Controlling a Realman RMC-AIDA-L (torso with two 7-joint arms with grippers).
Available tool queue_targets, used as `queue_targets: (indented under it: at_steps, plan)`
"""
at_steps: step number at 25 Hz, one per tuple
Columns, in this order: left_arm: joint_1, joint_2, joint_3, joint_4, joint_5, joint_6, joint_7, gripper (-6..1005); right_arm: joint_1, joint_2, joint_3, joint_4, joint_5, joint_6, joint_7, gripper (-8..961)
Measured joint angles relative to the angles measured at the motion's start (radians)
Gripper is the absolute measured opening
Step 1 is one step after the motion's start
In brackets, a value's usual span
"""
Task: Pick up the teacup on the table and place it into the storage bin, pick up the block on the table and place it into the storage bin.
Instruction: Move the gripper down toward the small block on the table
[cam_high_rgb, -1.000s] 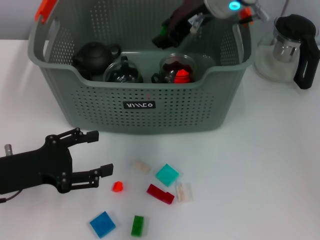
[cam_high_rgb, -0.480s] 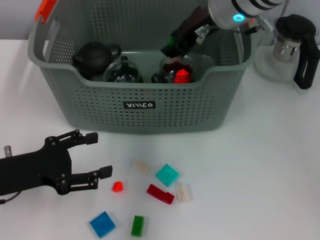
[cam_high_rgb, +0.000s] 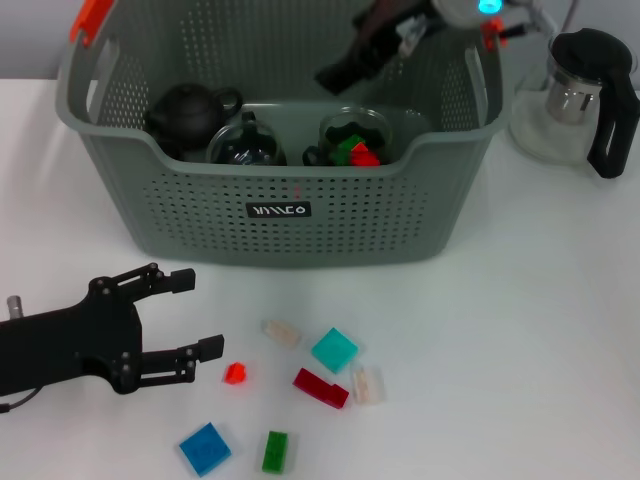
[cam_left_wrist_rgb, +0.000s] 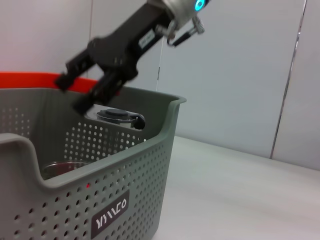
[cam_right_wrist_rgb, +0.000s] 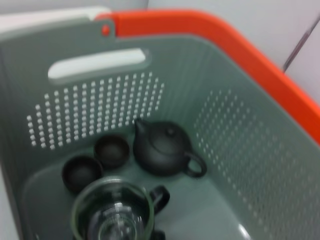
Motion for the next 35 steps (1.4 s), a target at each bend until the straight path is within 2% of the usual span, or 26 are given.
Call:
queue_targets:
  at_steps: [6, 11, 14, 18, 21, 26, 32, 35]
  plan:
    - [0.0, 0.0, 0.0, 0.0, 0.0, 0.004, 0.0, 877, -0.129, -0.006, 0.008, -0.34, 0.188, -0.189, -0.013, 934]
    - [0.0, 0.0, 0.0, 0.0, 0.0, 0.004, 0.0, 878, -0.234, -0.007, 0.0, -0.577, 0.3, -0.423, -0.035, 944]
    - [0.0, 0.0, 0.0, 0.0, 0.001, 0.001, 0.0, 878, -0.263, -0.006, -0.007, -0.63, 0.304, -0.575, -0.035, 946]
    - [-0.004, 0.0, 0.0, -0.001, 0.001, -0.002, 0.0, 877, -0.301, -0.004, -0.046, -0.628, 0.301, -0.706, -0.044, 945]
    - [-0.004, 0.0, 0.0, -0.002, 0.001, -0.004, 0.0, 877, -0.356, -0.002, -0.136, -0.617, 0.263, -0.716, -0.059, 944]
    - [-0.002, -0.001, 0.0, -0.003, 0.001, -0.015, 0.0, 877, -0.415, 0.0, -0.275, -0.496, 0.245, -0.616, -0.111, 943]
    - [-0.001, -0.005, 0.0, -0.009, -0.007, -0.018, -0.006, 877, -0.387, 0.001, -0.372, -0.254, 0.243, -0.47, -0.182, 942]
    - [-0.001, -0.005, -0.001, -0.013, -0.008, -0.018, -0.008, 878, -0.375, 0.001, -0.394, -0.188, 0.242, -0.411, -0.21, 941]
